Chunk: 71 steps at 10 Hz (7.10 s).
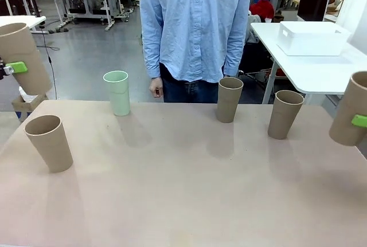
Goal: Stack the cups and store them in the basket.
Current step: Pick up two Reusable plastic cups , one in each hand, then place the stack of Reusable plastic cups into the Pantry Basket.
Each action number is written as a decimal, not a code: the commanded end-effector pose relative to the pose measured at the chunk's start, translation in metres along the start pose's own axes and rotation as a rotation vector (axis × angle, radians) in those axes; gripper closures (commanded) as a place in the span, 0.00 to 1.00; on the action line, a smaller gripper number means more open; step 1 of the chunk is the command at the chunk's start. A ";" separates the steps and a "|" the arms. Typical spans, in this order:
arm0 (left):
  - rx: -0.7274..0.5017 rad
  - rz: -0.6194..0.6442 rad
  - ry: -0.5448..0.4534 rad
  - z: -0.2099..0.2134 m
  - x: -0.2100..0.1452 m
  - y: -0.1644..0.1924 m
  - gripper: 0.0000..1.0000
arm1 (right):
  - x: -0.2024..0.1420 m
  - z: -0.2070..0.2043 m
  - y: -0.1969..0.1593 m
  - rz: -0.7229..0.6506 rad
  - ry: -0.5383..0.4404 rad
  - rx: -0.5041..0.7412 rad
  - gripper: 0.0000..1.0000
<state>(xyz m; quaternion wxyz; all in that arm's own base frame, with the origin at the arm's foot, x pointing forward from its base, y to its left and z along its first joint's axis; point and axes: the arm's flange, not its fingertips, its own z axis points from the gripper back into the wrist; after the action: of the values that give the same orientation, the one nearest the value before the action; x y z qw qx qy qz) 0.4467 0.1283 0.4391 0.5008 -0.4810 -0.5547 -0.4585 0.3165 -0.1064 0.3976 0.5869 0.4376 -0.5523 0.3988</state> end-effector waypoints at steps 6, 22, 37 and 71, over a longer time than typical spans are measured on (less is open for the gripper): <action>0.026 0.062 0.063 -0.062 -0.023 -0.106 0.13 | 0.001 -0.072 0.074 -0.079 0.035 0.051 0.13; -0.153 0.025 -0.020 -0.127 -0.064 -0.146 0.13 | -0.027 -0.109 0.044 -0.062 -0.041 0.207 0.13; -0.157 0.043 -0.001 -0.116 -0.063 -0.108 0.13 | -0.023 -0.100 -0.003 -0.066 -0.009 0.229 0.13; -0.157 0.043 -0.001 -0.116 -0.063 -0.108 0.13 | -0.023 -0.100 -0.003 -0.066 -0.009 0.229 0.13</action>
<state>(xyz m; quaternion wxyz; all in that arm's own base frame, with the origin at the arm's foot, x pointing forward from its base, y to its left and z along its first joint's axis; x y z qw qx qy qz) 0.3559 -0.0032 0.3794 0.4746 -0.5308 -0.5047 -0.4881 0.3478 -0.0103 0.3693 0.5432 0.5226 -0.4896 0.4382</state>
